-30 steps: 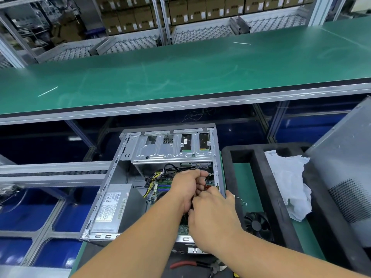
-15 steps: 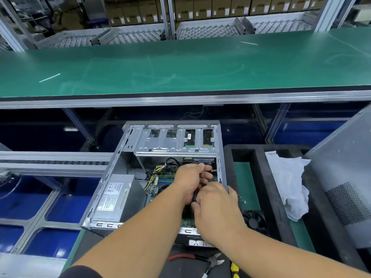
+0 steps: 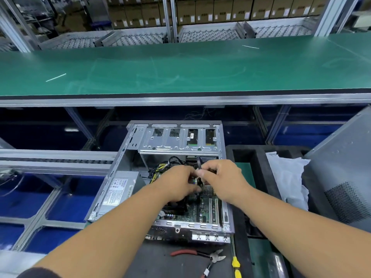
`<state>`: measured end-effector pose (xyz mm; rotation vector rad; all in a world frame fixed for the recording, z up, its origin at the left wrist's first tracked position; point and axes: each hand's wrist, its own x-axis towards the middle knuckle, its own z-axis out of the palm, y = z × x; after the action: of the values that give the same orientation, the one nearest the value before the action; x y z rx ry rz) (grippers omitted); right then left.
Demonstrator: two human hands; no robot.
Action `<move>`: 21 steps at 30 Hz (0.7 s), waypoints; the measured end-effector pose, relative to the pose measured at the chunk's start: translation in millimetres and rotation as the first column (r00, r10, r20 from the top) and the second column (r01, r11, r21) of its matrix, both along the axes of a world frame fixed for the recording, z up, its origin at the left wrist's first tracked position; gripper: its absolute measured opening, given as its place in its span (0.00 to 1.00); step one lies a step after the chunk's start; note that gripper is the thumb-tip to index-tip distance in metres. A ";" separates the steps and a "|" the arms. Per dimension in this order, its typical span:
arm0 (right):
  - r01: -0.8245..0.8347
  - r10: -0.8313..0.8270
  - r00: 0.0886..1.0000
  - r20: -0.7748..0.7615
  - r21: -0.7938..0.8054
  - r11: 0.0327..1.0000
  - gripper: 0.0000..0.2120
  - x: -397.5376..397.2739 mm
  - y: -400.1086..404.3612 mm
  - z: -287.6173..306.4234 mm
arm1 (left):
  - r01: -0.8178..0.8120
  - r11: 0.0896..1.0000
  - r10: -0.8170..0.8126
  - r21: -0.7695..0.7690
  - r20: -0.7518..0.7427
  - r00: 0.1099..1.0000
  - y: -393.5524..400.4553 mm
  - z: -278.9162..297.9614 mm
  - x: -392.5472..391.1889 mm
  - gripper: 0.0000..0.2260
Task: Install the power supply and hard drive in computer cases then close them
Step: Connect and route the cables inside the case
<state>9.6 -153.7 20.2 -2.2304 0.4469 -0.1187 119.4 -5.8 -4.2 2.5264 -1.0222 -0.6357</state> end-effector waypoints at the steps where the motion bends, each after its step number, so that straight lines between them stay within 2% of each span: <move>1: -0.005 0.005 1.000 -0.005 0.004 1.000 0.10 1.5 0.1 -0.9 | -0.023 1.000 0.024 -0.019 0.040 0.999 -3.6 -0.7 1.9 0.10; 3: -0.005 0.005 1.000 -0.005 0.006 1.000 0.11 3.5 -0.7 -3.9 | -0.023 1.000 0.025 -0.016 0.110 0.994 -8.0 -6.4 8.3 0.04; 5: -0.002 0.001 1.000 0.003 0.020 1.000 0.11 4.7 -3.6 -6.5 | -0.010 1.000 0.011 -0.002 0.134 0.991 -11.5 -10.8 10.6 0.04; 8: -0.011 0.011 0.999 0.043 -0.003 1.000 0.13 4.9 -7.7 -12.2 | -0.047 0.999 0.047 -0.006 0.082 0.996 -18.7 -20.3 12.4 0.02; 12: 0.001 -0.001 0.995 0.095 -0.001 1.000 0.13 3.5 -9.4 -18.3 | -0.096 0.995 0.096 -0.015 -0.027 0.995 -27.4 -34.3 13.2 0.05; 15: 0.029 -0.030 0.989 0.142 0.006 1.000 0.12 2.8 -9.4 -23.0 | -0.173 0.984 0.171 -0.027 -0.078 0.982 -37.5 -40.1 15.7 0.13; 18: 0.060 -0.060 0.987 0.150 0.007 0.998 0.10 2.9 -8.3 -29.0 | -0.176 0.984 0.178 0.042 -0.057 0.982 -48.1 -43.8 18.3 0.17; 21: 0.112 -0.112 0.974 0.199 0.011 0.994 0.10 0.2 -6.6 -32.7 | -0.096 0.990 0.094 0.106 0.018 0.995 -54.2 -47.5 17.4 0.12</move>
<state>9.7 -160.3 -12.4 -2.1666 0.4614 -0.3983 136.7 -59.9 -51.7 2.6571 -0.8878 -0.6643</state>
